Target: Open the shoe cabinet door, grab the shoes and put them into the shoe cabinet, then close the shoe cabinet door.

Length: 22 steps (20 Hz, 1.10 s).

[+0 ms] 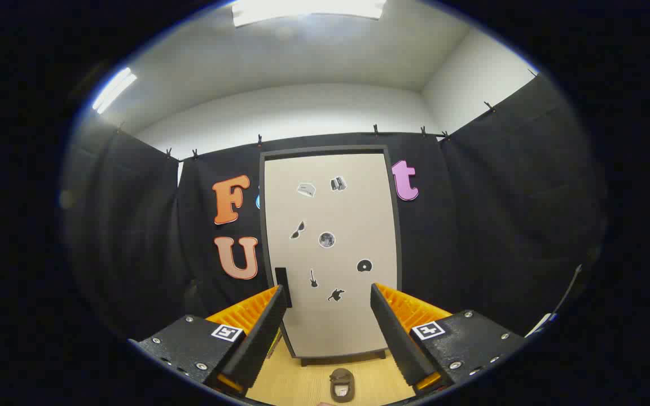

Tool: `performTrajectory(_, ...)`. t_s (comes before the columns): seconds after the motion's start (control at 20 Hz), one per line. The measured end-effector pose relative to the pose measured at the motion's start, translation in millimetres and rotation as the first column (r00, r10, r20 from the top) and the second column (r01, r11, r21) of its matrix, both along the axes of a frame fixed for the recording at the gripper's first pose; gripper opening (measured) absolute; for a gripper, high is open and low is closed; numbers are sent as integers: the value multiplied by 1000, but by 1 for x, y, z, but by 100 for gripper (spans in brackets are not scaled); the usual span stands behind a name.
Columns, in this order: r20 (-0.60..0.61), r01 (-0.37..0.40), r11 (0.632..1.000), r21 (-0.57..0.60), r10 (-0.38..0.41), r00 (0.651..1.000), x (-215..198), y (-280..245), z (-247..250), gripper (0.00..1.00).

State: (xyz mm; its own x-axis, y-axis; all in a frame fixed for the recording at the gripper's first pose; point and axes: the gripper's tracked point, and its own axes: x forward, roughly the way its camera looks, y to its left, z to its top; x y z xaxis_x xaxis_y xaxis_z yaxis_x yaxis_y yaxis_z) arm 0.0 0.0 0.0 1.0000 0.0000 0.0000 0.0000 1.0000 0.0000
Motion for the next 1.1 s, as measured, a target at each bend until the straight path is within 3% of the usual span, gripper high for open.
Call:
performTrajectory(0.6, -2, -9, 1000, -6, 9, 1000, 1, 1, -1, 93)
performTrajectory(1.1, -19, -76, 997, 2, 76, 997, 23, 49, -17, 94)
